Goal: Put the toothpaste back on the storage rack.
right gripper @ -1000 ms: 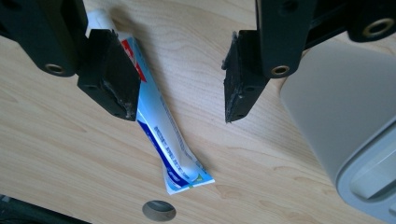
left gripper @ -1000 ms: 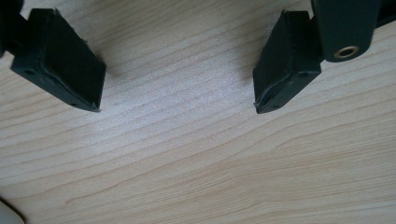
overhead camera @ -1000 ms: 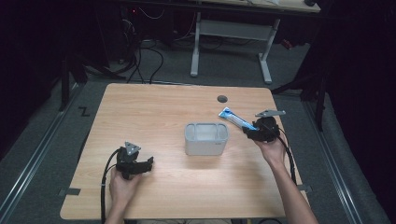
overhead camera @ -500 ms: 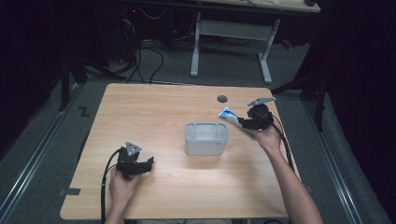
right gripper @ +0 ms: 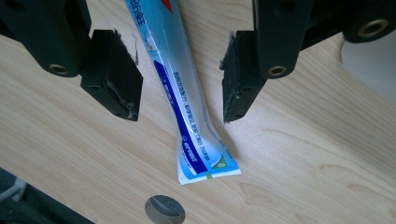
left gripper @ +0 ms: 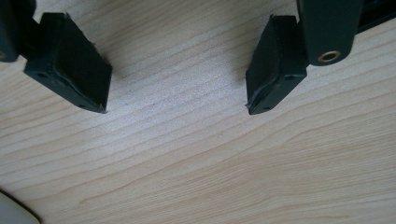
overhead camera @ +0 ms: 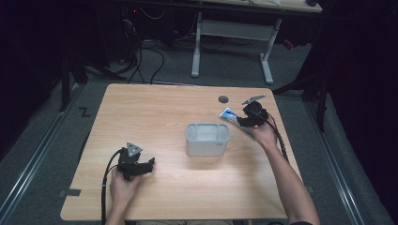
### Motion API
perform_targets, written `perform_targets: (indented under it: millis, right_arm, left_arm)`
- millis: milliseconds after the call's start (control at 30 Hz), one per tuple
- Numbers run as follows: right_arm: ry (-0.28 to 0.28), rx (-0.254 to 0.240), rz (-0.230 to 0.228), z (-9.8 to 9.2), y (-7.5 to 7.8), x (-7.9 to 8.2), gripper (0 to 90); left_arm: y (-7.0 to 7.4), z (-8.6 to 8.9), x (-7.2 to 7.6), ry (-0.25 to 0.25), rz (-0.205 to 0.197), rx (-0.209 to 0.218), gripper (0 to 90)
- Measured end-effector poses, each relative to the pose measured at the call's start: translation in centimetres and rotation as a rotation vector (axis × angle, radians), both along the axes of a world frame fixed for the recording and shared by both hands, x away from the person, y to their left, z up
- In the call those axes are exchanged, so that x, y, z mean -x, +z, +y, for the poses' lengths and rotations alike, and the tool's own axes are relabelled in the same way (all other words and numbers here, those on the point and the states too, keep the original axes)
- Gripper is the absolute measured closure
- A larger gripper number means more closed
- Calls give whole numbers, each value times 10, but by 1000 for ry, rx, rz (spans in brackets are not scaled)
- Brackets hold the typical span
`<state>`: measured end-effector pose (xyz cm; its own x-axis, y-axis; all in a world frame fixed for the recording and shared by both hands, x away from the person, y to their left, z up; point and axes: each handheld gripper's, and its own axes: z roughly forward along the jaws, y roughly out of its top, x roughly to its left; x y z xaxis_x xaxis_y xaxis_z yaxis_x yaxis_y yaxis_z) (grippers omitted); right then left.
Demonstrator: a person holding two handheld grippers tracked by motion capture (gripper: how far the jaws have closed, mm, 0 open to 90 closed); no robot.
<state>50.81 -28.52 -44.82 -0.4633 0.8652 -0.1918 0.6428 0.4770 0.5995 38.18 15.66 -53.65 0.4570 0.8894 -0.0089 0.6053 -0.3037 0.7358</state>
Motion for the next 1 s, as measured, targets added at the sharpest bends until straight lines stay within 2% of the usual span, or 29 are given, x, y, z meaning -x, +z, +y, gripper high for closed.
perform_targets:
  millis: [133, 300, 400, 467, 567, 633, 700, 833, 867, 1000]
  right_arm:
    - [-12, -9, 10, -1, -4, -5, 478]
    - [-11, 27, 50, 4, -16, -11, 478]
    - [-13, 29, 56, 5, -19, -13, 475]
    - [-17, 39, 80, 7, -21, -19, 453]
    - [-14, 28, 68, 12, -20, -25, 455]
    - [-8, 51, 72, 16, -25, -29, 448]
    - [-18, 73, 102, 21, -32, -35, 444]
    - [-34, 56, 121, 24, -38, -42, 445]
    - [-42, 37, 137, 23, -41, -46, 455]
    - [-67, 34, 166, 21, -47, -50, 483]
  left_arm:
    - [0, 0, 0, -1, 1, -1, 227]
    - [0, 0, 0, -9, 5, -2, 209]
    - [0, 0, 0, -11, 5, -2, 207]
    - [0, 0, 0, -11, 5, -2, 207]
    - [0, 0, 0, -11, 5, -2, 207]
    - [0, 0, 0, -11, 6, -1, 206]
    - [0, 0, 0, -10, 5, 0, 206]
    - [0, 0, 0, -10, 5, 1, 206]
    - [0, 0, 0, -10, 5, 1, 206]
    - [0, 0, 0, -10, 5, 1, 206]
